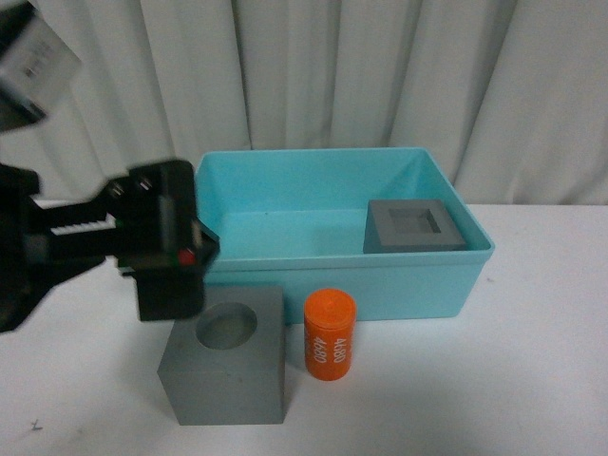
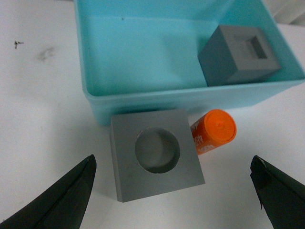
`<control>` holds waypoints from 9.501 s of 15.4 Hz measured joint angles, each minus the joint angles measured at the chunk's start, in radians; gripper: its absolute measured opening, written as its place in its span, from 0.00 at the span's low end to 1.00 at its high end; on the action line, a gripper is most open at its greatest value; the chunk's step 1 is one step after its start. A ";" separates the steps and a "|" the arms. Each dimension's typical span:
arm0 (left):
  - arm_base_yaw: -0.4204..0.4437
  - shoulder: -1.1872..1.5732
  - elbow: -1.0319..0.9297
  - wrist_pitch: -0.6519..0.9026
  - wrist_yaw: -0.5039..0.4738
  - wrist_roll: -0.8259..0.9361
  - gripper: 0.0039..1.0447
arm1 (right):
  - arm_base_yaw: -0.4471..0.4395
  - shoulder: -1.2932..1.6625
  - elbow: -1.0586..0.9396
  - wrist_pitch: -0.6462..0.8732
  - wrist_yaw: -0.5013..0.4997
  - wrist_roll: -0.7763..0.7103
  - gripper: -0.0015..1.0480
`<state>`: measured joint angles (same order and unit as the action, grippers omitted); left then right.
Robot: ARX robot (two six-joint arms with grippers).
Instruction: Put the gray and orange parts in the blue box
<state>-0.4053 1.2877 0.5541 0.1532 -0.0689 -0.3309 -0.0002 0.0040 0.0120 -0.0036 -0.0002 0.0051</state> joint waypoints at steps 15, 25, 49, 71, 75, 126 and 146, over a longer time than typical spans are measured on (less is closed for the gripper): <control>0.049 0.488 0.167 0.067 -0.081 0.070 0.94 | 0.000 0.000 0.000 0.000 0.000 0.000 0.94; 0.019 0.504 0.186 0.033 -0.049 0.091 0.43 | 0.000 0.000 0.000 0.000 0.000 0.000 0.94; -0.043 0.637 0.938 -0.412 -0.105 0.149 0.18 | 0.000 0.000 0.000 0.000 0.000 0.000 0.94; 0.030 0.341 0.640 -0.116 -0.075 0.156 0.94 | 0.000 0.000 0.000 0.000 0.000 0.000 0.94; 0.011 0.123 0.402 0.208 -0.209 0.233 0.81 | 0.000 0.000 0.000 0.000 0.000 0.000 0.94; 0.404 -1.281 -0.544 -0.157 0.068 0.317 0.93 | -0.010 0.021 0.014 -0.050 -0.044 0.010 0.94; 0.404 -1.281 -0.544 -0.157 0.069 0.317 0.94 | 0.453 1.901 1.037 0.004 -0.230 0.170 0.94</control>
<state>-0.0010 0.0063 0.0105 -0.0036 -0.0002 -0.0139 0.4530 1.9049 1.0489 0.0002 -0.2298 0.1753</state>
